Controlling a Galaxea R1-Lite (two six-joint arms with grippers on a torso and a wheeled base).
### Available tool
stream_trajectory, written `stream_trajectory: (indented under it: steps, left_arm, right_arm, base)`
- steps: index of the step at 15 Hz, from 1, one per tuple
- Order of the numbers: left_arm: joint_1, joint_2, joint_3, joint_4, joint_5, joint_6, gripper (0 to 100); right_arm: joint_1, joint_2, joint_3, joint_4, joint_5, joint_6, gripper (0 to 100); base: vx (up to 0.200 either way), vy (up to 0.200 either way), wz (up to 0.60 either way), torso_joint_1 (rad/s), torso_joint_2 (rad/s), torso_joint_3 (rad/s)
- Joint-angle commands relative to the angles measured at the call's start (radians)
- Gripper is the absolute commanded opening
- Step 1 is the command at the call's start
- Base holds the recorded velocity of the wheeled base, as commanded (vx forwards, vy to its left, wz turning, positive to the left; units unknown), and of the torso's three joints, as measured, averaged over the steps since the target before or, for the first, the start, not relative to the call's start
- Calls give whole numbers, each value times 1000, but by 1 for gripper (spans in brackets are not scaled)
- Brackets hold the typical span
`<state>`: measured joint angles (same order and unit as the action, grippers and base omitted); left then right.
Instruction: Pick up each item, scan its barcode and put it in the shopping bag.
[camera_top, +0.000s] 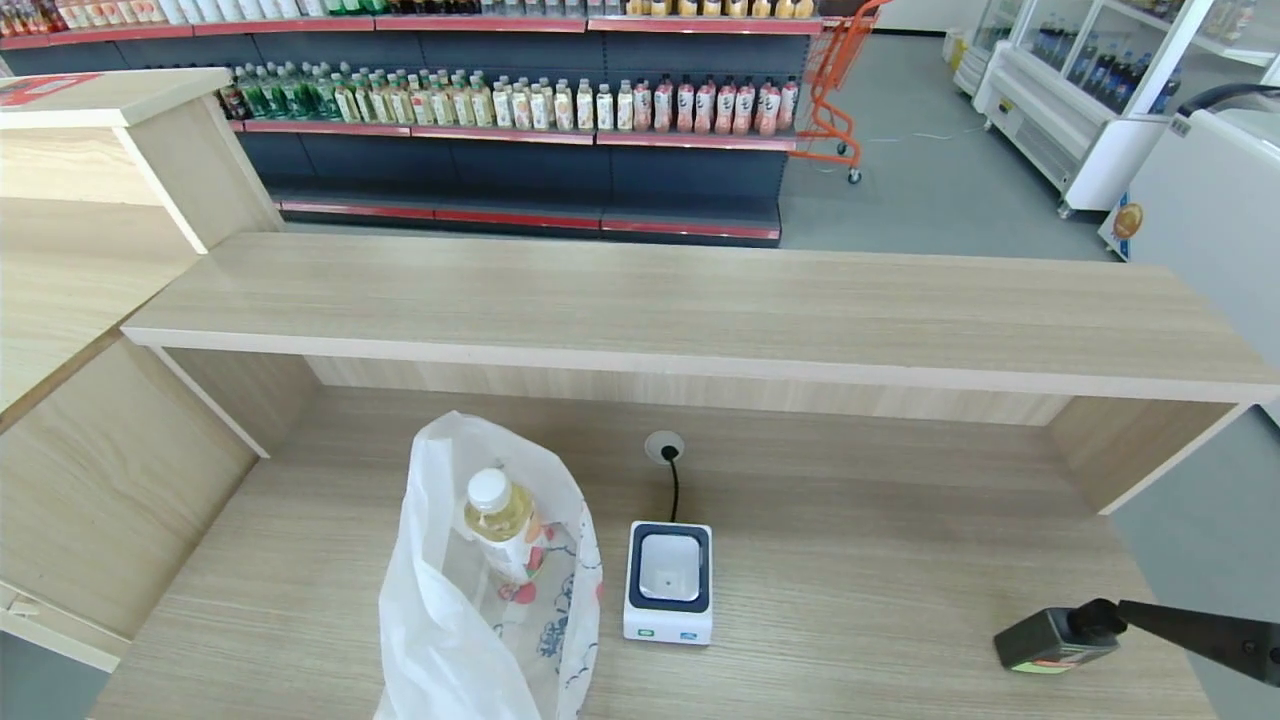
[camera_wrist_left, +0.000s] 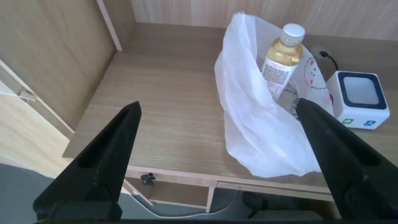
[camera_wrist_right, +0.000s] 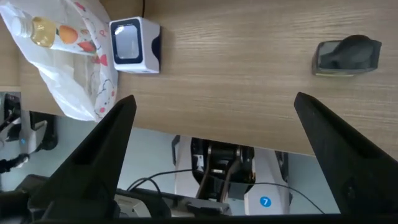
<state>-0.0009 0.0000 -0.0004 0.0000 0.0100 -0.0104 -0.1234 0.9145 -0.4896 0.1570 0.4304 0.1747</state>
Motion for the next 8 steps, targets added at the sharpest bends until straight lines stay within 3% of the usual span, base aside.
stream_trajectory:
  steps: [1,4,7,8]
  left_arm:
    - [1,2,0,0,1,-2,100]
    - [-1,2,0,0,-1,7,100]
    - [1,2,0,0,-2,12,100]
    - [-1,2,0,0,-1,10,100]
  right_arm:
    - [1,-19,9,1,1,0,100]
    - [-1,-19,9,1,1,0,100]
    - [-4,-22,9,1,-1,0,100]
    - [-9,-22,11,3,-2,0,100]
  base:
    - [-200,0,0,22,2,-2]
    - [-200,0,0,9,4,2]
    - [0,0,0,0,0,0]
    - [0,-200,0,-12,-12,12]
